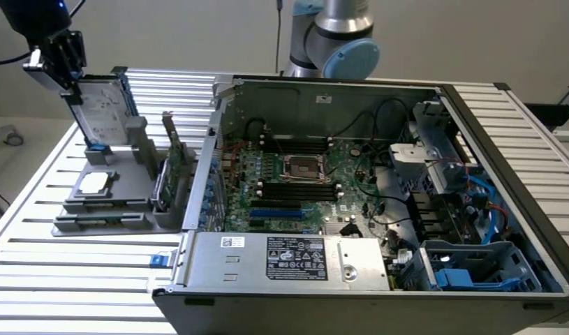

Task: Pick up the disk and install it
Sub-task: 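Pick up the disk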

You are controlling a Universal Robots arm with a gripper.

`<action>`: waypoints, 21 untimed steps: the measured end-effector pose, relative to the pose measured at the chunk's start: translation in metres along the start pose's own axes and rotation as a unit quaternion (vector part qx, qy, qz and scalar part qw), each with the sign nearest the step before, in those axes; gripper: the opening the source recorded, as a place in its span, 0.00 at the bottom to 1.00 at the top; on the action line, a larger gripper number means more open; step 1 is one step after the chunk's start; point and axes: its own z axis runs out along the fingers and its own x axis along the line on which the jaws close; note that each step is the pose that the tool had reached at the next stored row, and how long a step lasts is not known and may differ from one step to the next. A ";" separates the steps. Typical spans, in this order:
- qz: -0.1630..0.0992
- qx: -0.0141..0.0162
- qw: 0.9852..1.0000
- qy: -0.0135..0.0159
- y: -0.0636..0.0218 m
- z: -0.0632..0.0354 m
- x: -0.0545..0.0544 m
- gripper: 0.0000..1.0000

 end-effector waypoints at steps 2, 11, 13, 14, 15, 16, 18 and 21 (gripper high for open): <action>0.000 0.000 1.000 0.000 -0.0011 -0.0091 0.000 0.33; -0.001 0.000 1.000 0.000 -0.0168 -0.0501 0.003 0.33; -0.001 0.000 1.000 0.000 -0.0207 -0.0593 0.003 0.33; -0.001 0.000 1.000 0.000 -0.0227 -0.0639 0.003 0.33; -0.001 0.000 1.000 0.000 -0.0247 -0.0683 0.004 0.33; -0.001 0.000 1.000 0.000 -0.0268 -0.0728 0.004 0.33; -0.001 0.000 1.000 0.000 -0.0325 -0.0822 0.004 0.33; -0.001 0.000 1.000 -0.001 -0.0457 -0.0960 0.006 0.33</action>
